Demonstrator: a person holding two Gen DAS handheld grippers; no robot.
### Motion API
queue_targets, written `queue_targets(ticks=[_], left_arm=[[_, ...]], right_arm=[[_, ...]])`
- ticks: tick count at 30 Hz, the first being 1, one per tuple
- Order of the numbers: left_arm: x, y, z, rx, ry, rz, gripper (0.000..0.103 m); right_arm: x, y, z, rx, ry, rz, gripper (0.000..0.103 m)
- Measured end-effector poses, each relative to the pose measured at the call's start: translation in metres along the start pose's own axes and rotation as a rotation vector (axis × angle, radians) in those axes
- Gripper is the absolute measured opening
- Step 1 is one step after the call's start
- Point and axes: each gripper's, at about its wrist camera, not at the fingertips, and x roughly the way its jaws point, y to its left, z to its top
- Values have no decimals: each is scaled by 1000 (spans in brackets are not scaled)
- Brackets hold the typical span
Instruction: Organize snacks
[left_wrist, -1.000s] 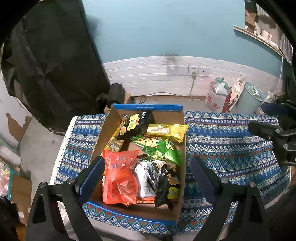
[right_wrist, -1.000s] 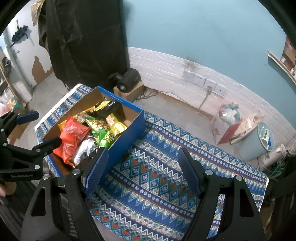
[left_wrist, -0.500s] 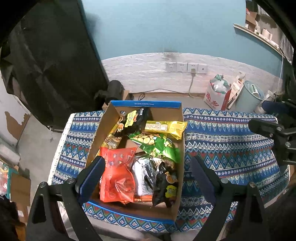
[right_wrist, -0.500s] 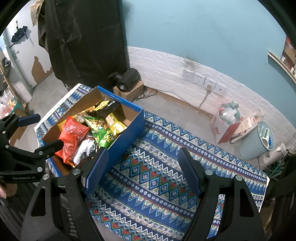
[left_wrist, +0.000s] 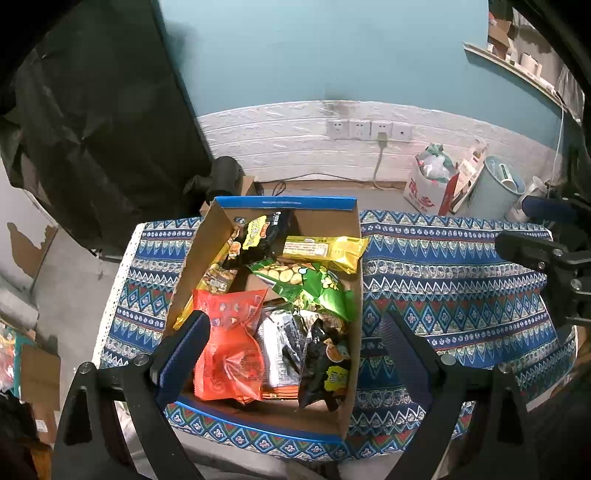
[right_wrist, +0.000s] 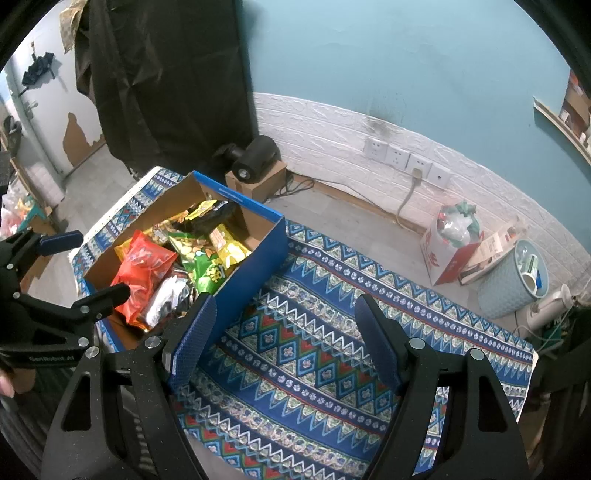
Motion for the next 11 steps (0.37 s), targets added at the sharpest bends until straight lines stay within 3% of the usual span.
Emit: queue_targets(ticks=[11], left_arm=[[2,-4,-2,11,5,1,95]], right_arm=[[1,-4,-3,7,1,-5,77]])
